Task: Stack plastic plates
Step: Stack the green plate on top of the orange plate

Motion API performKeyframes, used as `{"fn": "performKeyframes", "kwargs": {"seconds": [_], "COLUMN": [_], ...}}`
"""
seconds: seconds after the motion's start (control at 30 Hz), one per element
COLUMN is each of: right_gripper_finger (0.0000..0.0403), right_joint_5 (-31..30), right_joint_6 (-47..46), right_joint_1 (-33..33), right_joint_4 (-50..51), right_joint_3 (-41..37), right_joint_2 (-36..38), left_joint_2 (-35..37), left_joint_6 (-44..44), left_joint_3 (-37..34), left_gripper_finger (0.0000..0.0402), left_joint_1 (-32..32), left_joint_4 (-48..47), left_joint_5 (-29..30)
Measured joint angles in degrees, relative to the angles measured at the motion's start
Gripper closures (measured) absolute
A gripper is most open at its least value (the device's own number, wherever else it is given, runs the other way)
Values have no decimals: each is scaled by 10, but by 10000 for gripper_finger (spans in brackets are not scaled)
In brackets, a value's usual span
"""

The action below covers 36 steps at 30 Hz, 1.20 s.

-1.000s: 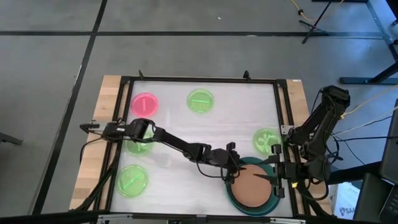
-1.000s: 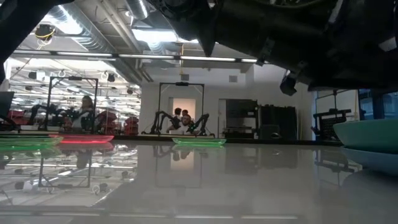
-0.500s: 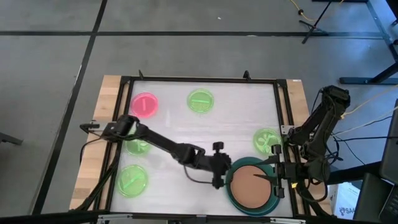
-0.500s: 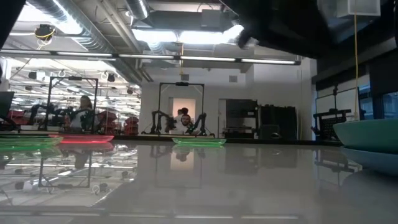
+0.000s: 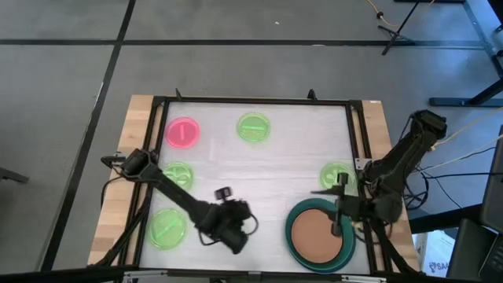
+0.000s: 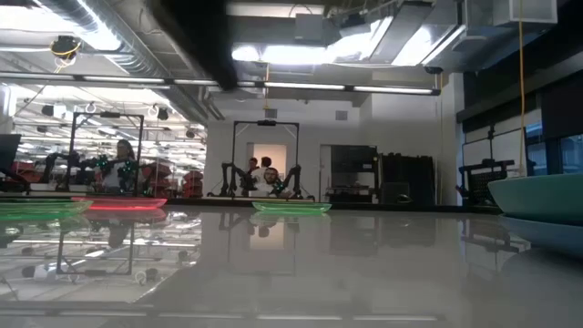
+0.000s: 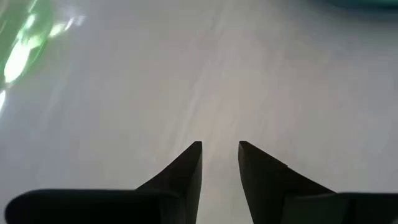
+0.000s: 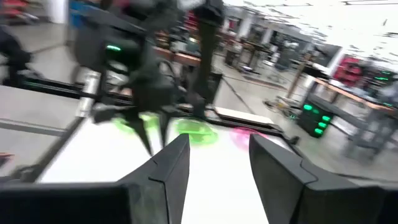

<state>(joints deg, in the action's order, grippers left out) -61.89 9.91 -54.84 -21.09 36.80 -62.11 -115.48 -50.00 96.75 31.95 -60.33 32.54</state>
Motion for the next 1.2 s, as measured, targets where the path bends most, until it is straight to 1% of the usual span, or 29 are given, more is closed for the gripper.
{"fn": "performKeyframes", "kwargs": {"seconds": [0.07,0.13,0.2,0.33,0.4,0.5,0.6,0.73,0.93,1.07,1.2], "right_gripper_finger": [242,242,242,242,242,242,242,242,242,242,242], "right_joint_5": [1,17,45,92,104,105,105,105,105,105,105], "right_joint_6": [0,-4,-10,-24,-33,-42,-50,-50,-35,-34,-34], "right_joint_1": [22,45,66,102,114,124,126,126,126,126,126], "right_joint_4": [5,16,29,46,56,76,92,87,74,74,75], "right_joint_3": [0,0,0,0,0,0,0,0,0,0,0], "right_joint_2": [0,0,0,0,0,0,0,0,0,0,0], "left_joint_2": [3,3,0,-1,-1,-2,-2,-2,-2,-2,-2], "left_joint_6": [-78,-141,-190,-263,-294,-337,-376,-399,-427,-421,-395], "left_joint_3": [0,0,-5,-38,-62,-102,-135,-163,-199,-200,-178], "left_gripper_finger": [304,304,304,304,304,304,304,304,304,304,304], "left_joint_1": [14,25,34,43,45,50,56,66,73,74,70], "left_joint_4": [-60,-112,-139,-140,-138,-137,-121,-83,-58,-60,-80], "left_joint_5": [-16,-59,-111,-224,-267,-330,-378,-402,-425,-432,-433]}}
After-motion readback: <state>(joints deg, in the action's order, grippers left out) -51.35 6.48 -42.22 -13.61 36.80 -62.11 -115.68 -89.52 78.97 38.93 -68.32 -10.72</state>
